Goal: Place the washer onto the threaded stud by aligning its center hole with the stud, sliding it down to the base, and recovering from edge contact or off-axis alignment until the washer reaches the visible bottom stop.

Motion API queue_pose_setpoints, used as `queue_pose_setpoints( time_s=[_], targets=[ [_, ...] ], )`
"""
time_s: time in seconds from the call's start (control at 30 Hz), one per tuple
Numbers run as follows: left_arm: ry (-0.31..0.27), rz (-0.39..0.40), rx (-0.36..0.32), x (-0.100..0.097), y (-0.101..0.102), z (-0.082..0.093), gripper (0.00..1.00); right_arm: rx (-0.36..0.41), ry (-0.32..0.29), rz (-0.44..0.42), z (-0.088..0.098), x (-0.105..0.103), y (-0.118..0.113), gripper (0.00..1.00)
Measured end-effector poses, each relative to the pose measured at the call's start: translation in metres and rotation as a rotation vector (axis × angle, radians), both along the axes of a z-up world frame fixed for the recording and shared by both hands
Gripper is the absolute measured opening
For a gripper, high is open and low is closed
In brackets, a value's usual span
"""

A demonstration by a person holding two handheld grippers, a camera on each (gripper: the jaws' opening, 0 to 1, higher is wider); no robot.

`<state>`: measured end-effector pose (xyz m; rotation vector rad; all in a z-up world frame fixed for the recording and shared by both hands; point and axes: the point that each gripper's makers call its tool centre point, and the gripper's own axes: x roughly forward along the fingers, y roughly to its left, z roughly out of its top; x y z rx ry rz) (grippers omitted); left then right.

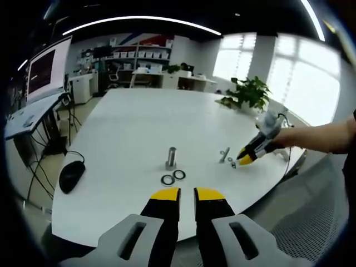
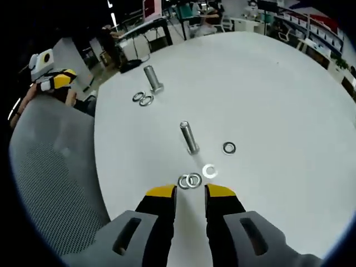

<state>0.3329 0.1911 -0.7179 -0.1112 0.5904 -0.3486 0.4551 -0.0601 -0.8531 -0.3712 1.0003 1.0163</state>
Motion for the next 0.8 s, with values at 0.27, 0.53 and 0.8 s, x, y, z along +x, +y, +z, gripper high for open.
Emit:
queue_pose_setpoints(
  time_s=[0.27, 0.53, 0.8],
  targets=[
    [-0.003, 0.005, -0.003, 0.0, 0.0, 0.0, 0.07, -0.035, 0.043, -0.003, -0.007, 0.005, 0.004, 0.2],
    [-0.005, -0.001, 0.004, 0.0, 0.0, 0.0, 0.07, -0.127, 0.088, 0.088, -0.011, -0.002, 0.007, 0.2],
    [0.003, -0.005, 0.004, 0.0, 0.0, -0.001, 0.07, -0.157, 0.02, 0.063, -0.007, 0.005, 0.007, 0.2]
  ],
)
